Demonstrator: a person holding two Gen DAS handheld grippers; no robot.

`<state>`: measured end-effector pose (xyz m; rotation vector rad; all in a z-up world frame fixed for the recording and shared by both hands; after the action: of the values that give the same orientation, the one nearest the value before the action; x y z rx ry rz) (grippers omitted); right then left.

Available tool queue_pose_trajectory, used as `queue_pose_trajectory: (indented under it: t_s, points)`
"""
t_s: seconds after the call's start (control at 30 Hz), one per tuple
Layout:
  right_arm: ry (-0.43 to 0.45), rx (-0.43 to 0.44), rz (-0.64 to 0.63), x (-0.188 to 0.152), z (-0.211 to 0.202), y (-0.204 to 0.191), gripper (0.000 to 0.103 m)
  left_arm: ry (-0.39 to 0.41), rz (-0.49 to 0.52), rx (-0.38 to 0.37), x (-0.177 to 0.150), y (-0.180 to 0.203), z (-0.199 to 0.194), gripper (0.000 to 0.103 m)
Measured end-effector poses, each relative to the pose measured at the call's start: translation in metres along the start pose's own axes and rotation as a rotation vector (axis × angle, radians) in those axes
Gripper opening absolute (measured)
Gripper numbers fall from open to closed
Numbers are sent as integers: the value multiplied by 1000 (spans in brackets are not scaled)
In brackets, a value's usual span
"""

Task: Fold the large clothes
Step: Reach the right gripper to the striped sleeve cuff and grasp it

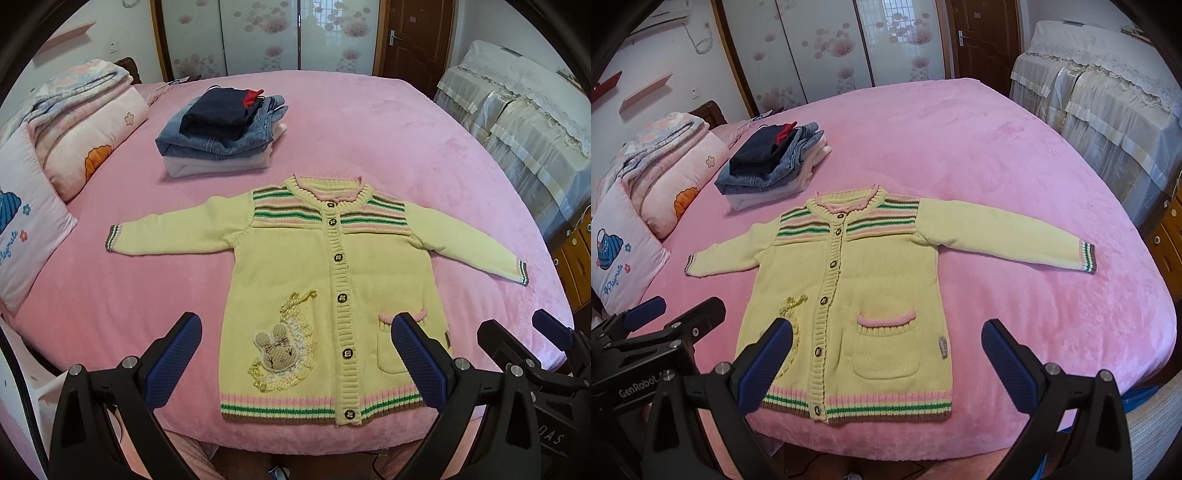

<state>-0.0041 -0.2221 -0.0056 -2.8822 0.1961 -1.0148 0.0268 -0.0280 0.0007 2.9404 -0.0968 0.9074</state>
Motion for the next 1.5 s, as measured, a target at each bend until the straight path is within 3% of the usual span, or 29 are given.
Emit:
queue_pose_trajectory:
  t_s: [0.23, 0.53, 0.7, 0.97, 1.3, 1.5]
  points:
    - [30, -27, 45, 24, 13, 25, 102, 31, 24, 3, 27, 13, 17, 101]
    - [42, -146, 135, 47, 44, 87, 102, 113, 74, 31, 68, 43, 47, 102]
    - [21, -186, 200, 48, 62, 124, 102, 104, 86, 2, 83, 62, 73, 102]
    - [-31, -219, 347, 38, 92, 187, 102, 87, 150, 17, 92, 102, 117, 102]
    - [-90, -176, 632, 5, 124, 273, 96, 85, 223, 59, 101, 141, 171, 102]
    - [-58, -132, 696, -2, 133, 294, 85, 43, 279, 42, 96, 173, 205, 101]
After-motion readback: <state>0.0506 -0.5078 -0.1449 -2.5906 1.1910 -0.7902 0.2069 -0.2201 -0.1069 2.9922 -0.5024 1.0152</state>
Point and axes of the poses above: each gripper's, at about its wrist camera, not at the fingertips, and z roughly the way its jaws point, y to its right, x to its top, the point moved 2 cm from there along z, roughly the way its jaws point, and after that the axes turned 2 degrees about -x, right-handed, at the moved point
